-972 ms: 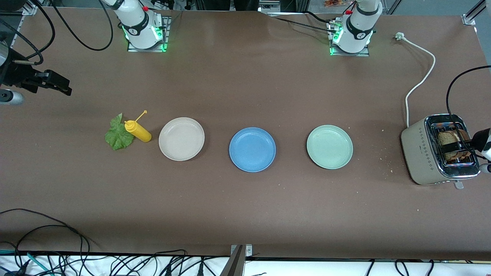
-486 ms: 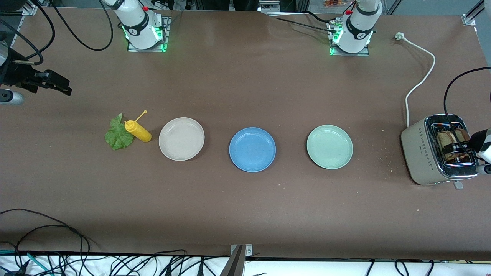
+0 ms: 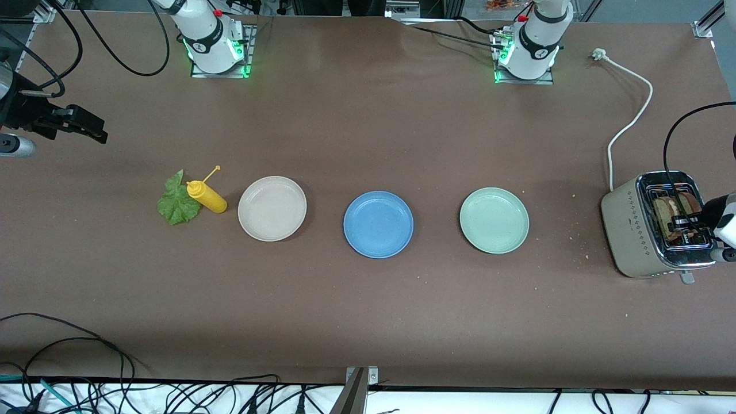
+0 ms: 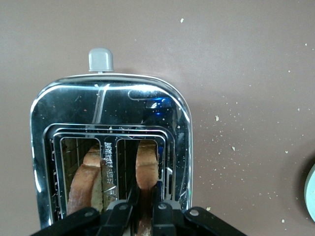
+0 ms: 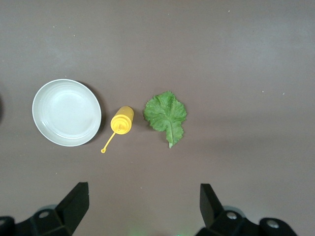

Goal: Make sandwich in blue plate with both arms
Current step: 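Grasp the bread slice with the left gripper and lift it out, then carry the bread slice with the left gripper toward the blue plate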

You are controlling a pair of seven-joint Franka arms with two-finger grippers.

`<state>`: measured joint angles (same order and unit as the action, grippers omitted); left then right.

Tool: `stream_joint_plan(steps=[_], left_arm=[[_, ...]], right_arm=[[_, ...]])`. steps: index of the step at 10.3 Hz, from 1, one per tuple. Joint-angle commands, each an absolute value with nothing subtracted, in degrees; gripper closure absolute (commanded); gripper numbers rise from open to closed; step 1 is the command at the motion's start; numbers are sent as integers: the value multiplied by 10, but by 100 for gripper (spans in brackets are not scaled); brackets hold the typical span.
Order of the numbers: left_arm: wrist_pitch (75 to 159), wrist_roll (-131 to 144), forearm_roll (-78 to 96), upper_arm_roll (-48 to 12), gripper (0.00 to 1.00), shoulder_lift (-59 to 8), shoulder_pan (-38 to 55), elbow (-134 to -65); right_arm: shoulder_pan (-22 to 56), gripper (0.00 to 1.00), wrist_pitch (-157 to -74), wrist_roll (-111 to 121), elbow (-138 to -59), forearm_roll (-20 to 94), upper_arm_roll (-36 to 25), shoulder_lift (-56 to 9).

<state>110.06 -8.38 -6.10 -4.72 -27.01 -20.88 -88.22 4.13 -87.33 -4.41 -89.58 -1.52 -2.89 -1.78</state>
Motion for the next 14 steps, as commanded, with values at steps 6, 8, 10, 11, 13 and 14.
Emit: stream_joint_plan(steps=[6,8,10,11,13,14], left_arm=[[970,-100,-69,-69,100,-162,-208,-850],[902,-102,-66,-88,100,-161,-209,-787],[874,-101,-55,-99,100,-160,-208,-755],[873,-101,-55,-117,100,-161,-208,-744],[872,-100,-55,-127,100,-160,-208,-740],[873,-96,-55,-143,100,-160,-208,-738]], right_arm=[[40,0,-862,-46,-887,-13,-29,-17],[41,0,-860,-46,-887,-13,-29,-17],[41,0,-860,-46,-887,-13,-29,-17],[41,0,-860,-46,-887,-13,-29,-17],[41,0,-860,-46,-887,-13,-29,-17],[41,0,-860,-46,-887,-13,-29,-17]])
